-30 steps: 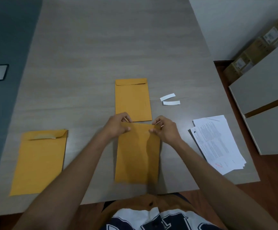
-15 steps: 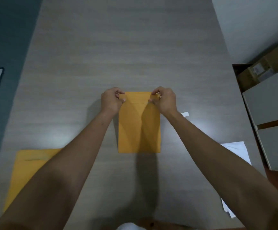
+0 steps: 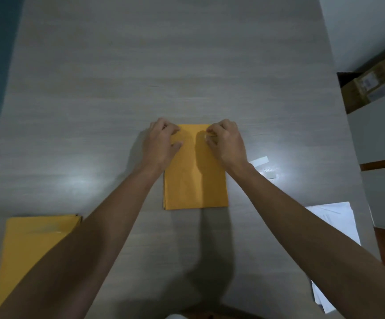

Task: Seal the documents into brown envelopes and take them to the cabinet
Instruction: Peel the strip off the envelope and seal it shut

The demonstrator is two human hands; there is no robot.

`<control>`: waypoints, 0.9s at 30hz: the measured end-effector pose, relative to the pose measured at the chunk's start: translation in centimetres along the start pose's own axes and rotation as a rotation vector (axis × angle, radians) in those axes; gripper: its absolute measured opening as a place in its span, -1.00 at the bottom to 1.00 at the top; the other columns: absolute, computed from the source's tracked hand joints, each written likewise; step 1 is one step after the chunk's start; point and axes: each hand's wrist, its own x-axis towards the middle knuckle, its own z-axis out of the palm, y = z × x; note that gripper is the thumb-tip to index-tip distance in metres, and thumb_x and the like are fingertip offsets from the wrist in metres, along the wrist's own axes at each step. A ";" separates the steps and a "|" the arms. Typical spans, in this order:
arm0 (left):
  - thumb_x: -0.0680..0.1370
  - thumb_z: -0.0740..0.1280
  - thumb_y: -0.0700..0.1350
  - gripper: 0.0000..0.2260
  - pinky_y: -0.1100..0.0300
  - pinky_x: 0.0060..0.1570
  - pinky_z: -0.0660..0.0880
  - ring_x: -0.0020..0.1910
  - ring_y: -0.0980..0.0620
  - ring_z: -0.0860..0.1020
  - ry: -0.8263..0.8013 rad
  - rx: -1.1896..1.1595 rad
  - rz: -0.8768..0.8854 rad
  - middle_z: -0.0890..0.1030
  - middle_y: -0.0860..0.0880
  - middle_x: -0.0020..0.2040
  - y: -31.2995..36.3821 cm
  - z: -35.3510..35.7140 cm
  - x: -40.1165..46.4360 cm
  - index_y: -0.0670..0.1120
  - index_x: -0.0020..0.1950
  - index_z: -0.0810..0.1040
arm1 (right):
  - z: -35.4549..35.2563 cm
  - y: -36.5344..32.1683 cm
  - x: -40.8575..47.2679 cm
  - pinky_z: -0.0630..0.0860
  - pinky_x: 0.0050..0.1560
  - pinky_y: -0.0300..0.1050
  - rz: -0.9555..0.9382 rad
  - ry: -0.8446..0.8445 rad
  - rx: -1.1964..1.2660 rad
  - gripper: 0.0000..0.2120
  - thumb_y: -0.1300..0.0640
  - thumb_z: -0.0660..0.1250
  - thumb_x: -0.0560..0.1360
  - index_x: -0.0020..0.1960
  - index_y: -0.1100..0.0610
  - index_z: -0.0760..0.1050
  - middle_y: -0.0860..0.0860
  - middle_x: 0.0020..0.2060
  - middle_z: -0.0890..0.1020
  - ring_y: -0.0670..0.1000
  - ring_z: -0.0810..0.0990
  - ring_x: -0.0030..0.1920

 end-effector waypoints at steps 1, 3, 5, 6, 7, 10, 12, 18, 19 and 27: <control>0.39 0.54 -0.01 -0.58 0.03 0.15 0.44 0.13 -0.10 0.46 -0.038 0.039 0.035 0.52 -0.09 0.11 0.0 0.2 -0.4 -0.13 0.18 0.60 | 0.2 0.1 -0.5 0.50 0.01 0.02 -0.023 -0.019 -0.028 -0.80 0.18 0.40 0.47 0.07 0.19 0.60 0.12 -0.01 0.57 0.14 0.50 0.04; 0.31 0.54 0.19 -0.38 -0.02 0.23 0.39 0.22 -0.10 0.42 -0.130 0.123 0.042 0.49 -0.08 0.23 -0.2 0.5 -1.2 -0.10 0.26 0.57 | 0.5 0.2 -1.3 0.50 0.01 0.05 -0.046 -0.044 -0.086 -0.79 0.16 0.40 0.47 0.09 0.19 0.61 0.12 0.01 0.58 0.15 0.51 0.03; 0.26 0.52 0.30 -0.24 -0.02 0.30 0.32 0.33 -0.08 0.36 -0.184 0.177 0.029 0.42 -0.05 0.34 -0.3 0.7 -1.6 -0.06 0.34 0.50 | 0.7 0.3 -1.7 0.50 0.01 0.04 -0.063 -0.050 -0.127 -0.77 0.14 0.38 0.48 0.11 0.18 0.60 0.11 0.02 0.59 0.14 0.52 0.02; 0.26 0.51 0.32 -0.20 -0.02 0.33 0.28 0.37 -0.07 0.33 -0.195 0.201 0.027 0.39 -0.05 0.38 -0.4 0.8 -1.7 -0.05 0.38 0.47 | 0.7 0.2 -1.7 0.49 0.02 0.02 -0.072 -0.059 -0.153 -0.76 0.13 0.36 0.49 0.13 0.17 0.59 0.11 0.02 0.59 0.14 0.51 0.03; 0.27 0.49 0.32 -0.19 -0.02 0.35 0.26 0.40 -0.07 0.30 -0.206 0.226 0.032 0.36 -0.05 0.42 -0.4 0.8 -1.8 -0.04 0.41 0.43 | 0.6 0.2 -1.7 0.49 0.02 0.01 -0.079 -0.074 -0.187 -0.75 0.12 0.35 0.51 0.16 0.17 0.58 0.11 0.02 0.59 0.14 0.51 0.04; 0.31 0.47 0.31 -0.18 -0.02 0.38 0.22 0.45 -0.07 0.26 -0.208 0.272 0.032 0.30 -0.04 0.46 -0.2 0.9 -2.0 -0.03 0.46 0.36 | 0.4 0.1 -1.5 0.47 0.03 0.00 -0.098 -0.114 -0.237 -0.73 0.10 0.32 0.53 0.19 0.17 0.55 0.12 0.03 0.58 0.14 0.50 0.05; 0.32 0.47 0.30 -0.18 -0.03 0.39 0.21 0.46 -0.07 0.24 -0.219 0.293 0.028 0.28 -0.04 0.48 -0.1 0.9 -2.1 -0.03 0.47 0.34 | 0.1 -0.2 -1.4 0.47 0.06 -0.01 -0.093 -0.146 -0.246 -0.71 0.10 0.29 0.55 0.23 0.16 0.54 0.12 0.05 0.58 0.13 0.49 0.08; 0.38 0.48 0.22 -0.21 -0.01 0.45 0.12 0.52 -0.06 0.15 -0.248 0.231 -0.034 0.20 -0.04 0.54 0.5 0.4 -2.7 -0.03 0.50 0.28 | -0.9 -2.0 -1.6 0.35 0.19 0.00 -0.019 -0.289 -0.401 -0.63 0.12 0.20 0.58 0.37 0.11 0.41 0.07 0.29 0.46 0.12 0.38 0.26; 0.40 0.48 0.18 -0.22 0.00 0.46 0.11 0.53 -0.07 0.14 -0.226 0.206 -0.043 0.19 -0.06 0.55 0.6 0.4 -3.2 -0.04 0.51 0.27 | -1.0 -2.5 -2.1 0.35 0.20 0.00 -0.010 -0.289 -0.420 -0.63 0.15 0.19 0.57 0.37 0.12 0.39 0.07 0.32 0.44 0.13 0.36 0.27; 0.51 0.39 0.06 -0.43 0.02 0.43 0.17 0.50 -0.11 0.21 -0.053 0.114 -0.155 0.29 -0.15 0.51 -1.1 -3.0 -11.2 -0.13 0.45 0.37 | -0.4 -8.4 -9.2 0.36 0.23 0.05 -0.086 -0.239 -0.295 -0.61 0.06 0.28 0.53 0.34 0.10 0.43 0.07 0.30 0.45 0.14 0.35 0.30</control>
